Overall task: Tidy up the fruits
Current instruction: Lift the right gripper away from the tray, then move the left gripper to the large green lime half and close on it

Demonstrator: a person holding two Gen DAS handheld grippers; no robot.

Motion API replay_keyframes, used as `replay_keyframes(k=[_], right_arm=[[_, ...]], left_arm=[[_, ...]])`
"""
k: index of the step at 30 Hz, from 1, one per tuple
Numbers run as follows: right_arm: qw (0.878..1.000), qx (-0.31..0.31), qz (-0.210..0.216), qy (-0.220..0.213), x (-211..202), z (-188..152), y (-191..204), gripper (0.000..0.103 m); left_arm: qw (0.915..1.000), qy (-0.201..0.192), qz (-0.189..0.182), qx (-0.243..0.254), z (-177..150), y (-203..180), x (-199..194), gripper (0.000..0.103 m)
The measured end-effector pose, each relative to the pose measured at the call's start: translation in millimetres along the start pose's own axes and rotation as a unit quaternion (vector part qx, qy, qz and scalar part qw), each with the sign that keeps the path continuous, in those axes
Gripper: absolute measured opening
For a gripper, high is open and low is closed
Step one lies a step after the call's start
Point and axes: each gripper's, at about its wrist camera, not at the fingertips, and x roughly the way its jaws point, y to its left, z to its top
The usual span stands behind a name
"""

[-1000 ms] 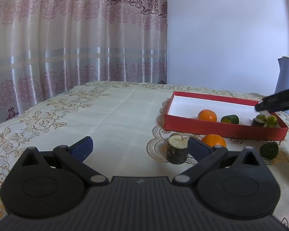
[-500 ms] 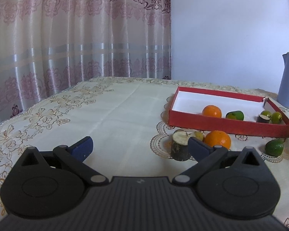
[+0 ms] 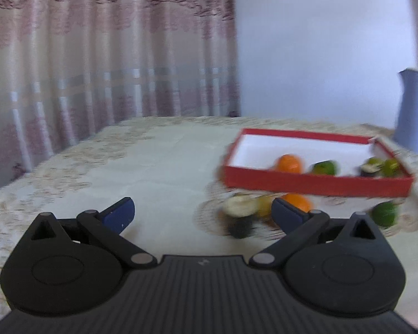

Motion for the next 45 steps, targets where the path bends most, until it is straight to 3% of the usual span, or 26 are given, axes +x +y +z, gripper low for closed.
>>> replay_keyframes(k=[6,10,16,29,37,41,45], right_arm=[[1.000,0.014,0.015,-0.005,-3,2,-5,0.070],[0.999,0.027,0.028,-0.009,-5,5,-8,0.070],[0.998,0.044,0.051,-0.016,-8,8,-14,0.070],[0.995,0.056,0.081,-0.026,-15,11,-15,0.070],[0.995,0.054,0.081,-0.028,-16,11,-15,0.070],[0.995,0.054,0.078,-0.026,-15,11,-15,0.070],[0.996,0.052,0.075,-0.023,-13,11,-15,0.070]], left_arm=[[0.9929,0.006,-0.118,0.014,14,-43,-3,0.103],[0.9871,0.022,-0.155,0.034,17,-78,7,0.103],[0.9834,0.038,-0.147,0.100,11,-129,28,0.103],[0.9753,0.081,-0.144,0.146,3,-168,51,0.101],[0.9735,0.120,-0.131,0.144,2,-169,65,0.090],[0.9733,0.120,-0.135,0.142,2,-169,65,0.086],[0.9721,0.119,-0.143,0.143,2,-170,63,0.070]])
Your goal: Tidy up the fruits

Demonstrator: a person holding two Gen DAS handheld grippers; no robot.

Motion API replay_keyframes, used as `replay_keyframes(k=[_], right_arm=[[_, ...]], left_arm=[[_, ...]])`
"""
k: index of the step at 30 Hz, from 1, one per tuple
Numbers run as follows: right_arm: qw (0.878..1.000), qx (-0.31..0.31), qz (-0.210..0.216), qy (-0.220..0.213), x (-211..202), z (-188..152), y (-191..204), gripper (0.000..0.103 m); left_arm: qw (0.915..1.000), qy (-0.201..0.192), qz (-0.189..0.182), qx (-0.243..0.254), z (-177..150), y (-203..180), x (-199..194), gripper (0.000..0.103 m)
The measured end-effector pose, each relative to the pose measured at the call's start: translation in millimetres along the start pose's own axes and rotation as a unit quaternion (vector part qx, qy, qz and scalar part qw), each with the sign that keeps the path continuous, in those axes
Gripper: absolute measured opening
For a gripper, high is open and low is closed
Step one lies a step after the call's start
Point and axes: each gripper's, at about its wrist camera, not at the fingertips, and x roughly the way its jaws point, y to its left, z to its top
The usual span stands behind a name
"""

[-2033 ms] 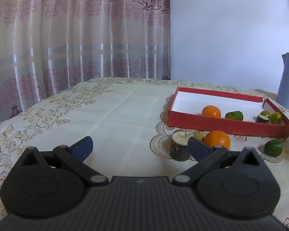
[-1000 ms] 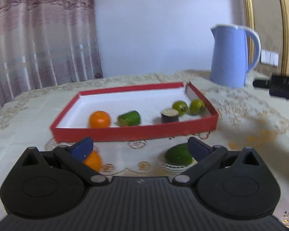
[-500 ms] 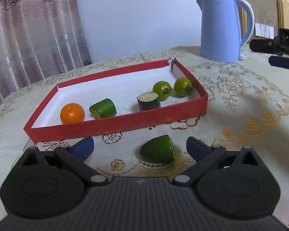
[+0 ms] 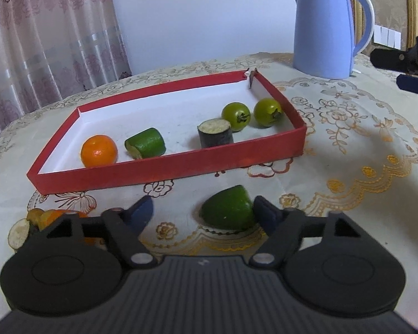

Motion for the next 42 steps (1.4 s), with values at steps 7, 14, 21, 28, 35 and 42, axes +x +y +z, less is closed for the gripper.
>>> replay_keyframes(k=[7,14,21,28,35,42], right_arm=[[1.000,-0.002,-0.005,0.004,2,-1,-1,0.070],[1.000,-0.004,-0.010,0.005,4,-2,-1,0.070],[1.000,-0.004,-0.012,0.005,4,-3,-2,0.070],[1.000,-0.006,-0.012,0.006,5,-3,-2,0.070],[1.000,-0.005,-0.012,0.008,6,-3,-4,0.070],[1.000,-0.003,-0.009,0.006,6,-4,-4,0.070]], left_arm=[[0.9999,-0.005,-0.006,0.009,0,-5,-2,0.046],[0.9999,-0.006,-0.008,0.010,0,-6,-3,0.039],[0.9998,-0.017,0.000,-0.004,1,1,-9,0.037],[0.9977,-0.051,0.045,0.000,10,8,-27,0.007],[0.9934,-0.085,0.077,-0.004,41,22,-41,0.007],[0.9908,-0.125,0.042,-0.030,34,58,-67,0.089]])
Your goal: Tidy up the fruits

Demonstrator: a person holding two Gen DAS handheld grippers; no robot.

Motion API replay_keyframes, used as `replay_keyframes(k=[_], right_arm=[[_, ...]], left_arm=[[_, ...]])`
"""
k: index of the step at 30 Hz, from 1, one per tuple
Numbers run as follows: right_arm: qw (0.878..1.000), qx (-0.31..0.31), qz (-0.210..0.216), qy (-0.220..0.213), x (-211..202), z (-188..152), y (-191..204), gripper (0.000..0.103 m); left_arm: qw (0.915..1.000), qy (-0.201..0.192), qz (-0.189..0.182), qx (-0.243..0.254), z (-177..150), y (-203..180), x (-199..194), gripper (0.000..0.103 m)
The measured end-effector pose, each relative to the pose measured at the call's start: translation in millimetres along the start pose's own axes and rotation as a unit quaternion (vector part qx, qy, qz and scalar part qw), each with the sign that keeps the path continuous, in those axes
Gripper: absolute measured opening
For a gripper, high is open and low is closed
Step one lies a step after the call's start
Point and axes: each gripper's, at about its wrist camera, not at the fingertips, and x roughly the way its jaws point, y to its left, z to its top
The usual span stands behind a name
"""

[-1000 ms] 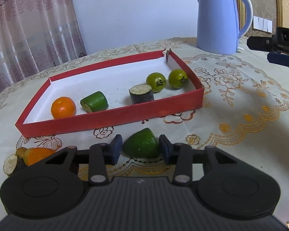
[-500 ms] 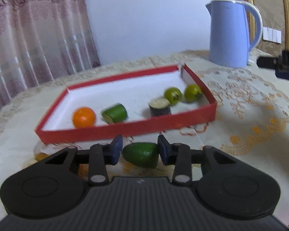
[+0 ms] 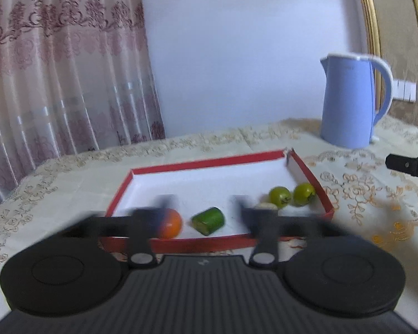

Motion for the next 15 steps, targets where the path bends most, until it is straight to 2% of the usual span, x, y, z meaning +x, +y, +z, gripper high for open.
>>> replay_keyframes(k=[1,2,4,11,12,15], right_arm=[[1.000,0.000,0.001,-0.001,0,0,0,0.070],[1.000,0.000,0.003,-0.001,0,0,0,0.070],[1.000,-0.001,0.007,0.000,-1,0,1,0.070],[1.000,-0.005,0.003,0.006,1,-1,1,0.070],[1.000,-0.005,0.003,0.008,2,-1,1,0.070],[1.000,-0.007,0.003,0.012,3,-2,2,0.070]], left_arm=[[0.9999,-0.015,-0.004,-0.002,-4,6,-7,0.098],[0.9996,-0.028,-0.011,-0.002,-8,12,-12,0.098],[0.9996,-0.024,-0.013,0.010,-14,15,-13,0.098],[0.9974,0.038,-0.031,0.053,-46,-9,17,0.095],[0.9966,0.048,-0.033,0.059,-51,-14,22,0.094],[0.9939,0.065,-0.039,0.080,-58,-22,29,0.078]])
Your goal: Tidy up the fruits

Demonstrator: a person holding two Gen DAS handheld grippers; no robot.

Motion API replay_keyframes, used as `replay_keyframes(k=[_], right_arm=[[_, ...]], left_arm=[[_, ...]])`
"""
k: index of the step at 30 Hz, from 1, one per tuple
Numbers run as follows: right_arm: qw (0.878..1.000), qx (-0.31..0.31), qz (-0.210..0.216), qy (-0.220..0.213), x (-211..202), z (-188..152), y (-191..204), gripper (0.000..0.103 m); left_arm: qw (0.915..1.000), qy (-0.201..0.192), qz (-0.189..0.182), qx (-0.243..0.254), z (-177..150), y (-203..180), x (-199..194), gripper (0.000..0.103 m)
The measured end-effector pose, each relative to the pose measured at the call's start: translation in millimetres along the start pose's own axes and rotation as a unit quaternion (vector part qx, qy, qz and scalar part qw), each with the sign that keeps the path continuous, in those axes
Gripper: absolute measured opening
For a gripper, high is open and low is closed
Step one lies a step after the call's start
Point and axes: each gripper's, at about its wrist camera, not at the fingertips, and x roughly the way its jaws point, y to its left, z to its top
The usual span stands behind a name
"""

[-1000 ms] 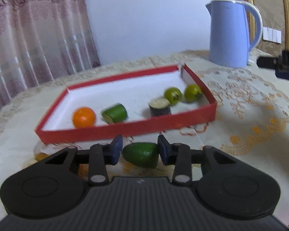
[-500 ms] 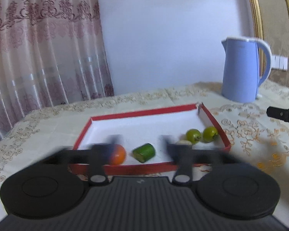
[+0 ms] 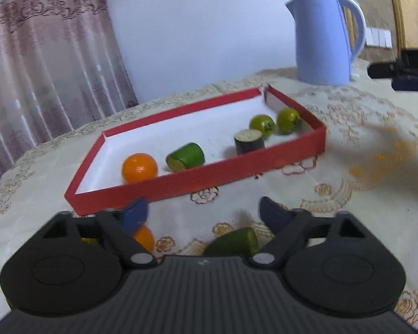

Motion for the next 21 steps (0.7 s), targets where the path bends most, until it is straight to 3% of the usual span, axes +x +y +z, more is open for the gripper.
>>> replay_keyframes(k=[2,4,5,9,21], right_arm=[[1.000,0.000,0.001,0.003,1,0,0,0.070],[1.000,-0.002,0.001,0.002,1,0,1,0.070],[1.000,-0.001,0.001,0.001,0,0,1,0.070],[1.000,0.000,0.002,0.000,0,0,0,0.070],[1.000,0.000,0.003,-0.001,-1,0,-1,0.070]], left_arm=[[1.0000,0.002,-0.007,-0.003,-1,1,0,0.071],[0.9998,0.013,-0.009,-0.007,-3,2,3,0.056],[0.9996,0.022,-0.013,-0.011,-3,4,5,0.053],[0.9988,0.024,-0.038,-0.019,-7,6,0,0.052],[0.9977,0.037,-0.056,-0.014,-19,-1,-17,0.052]])
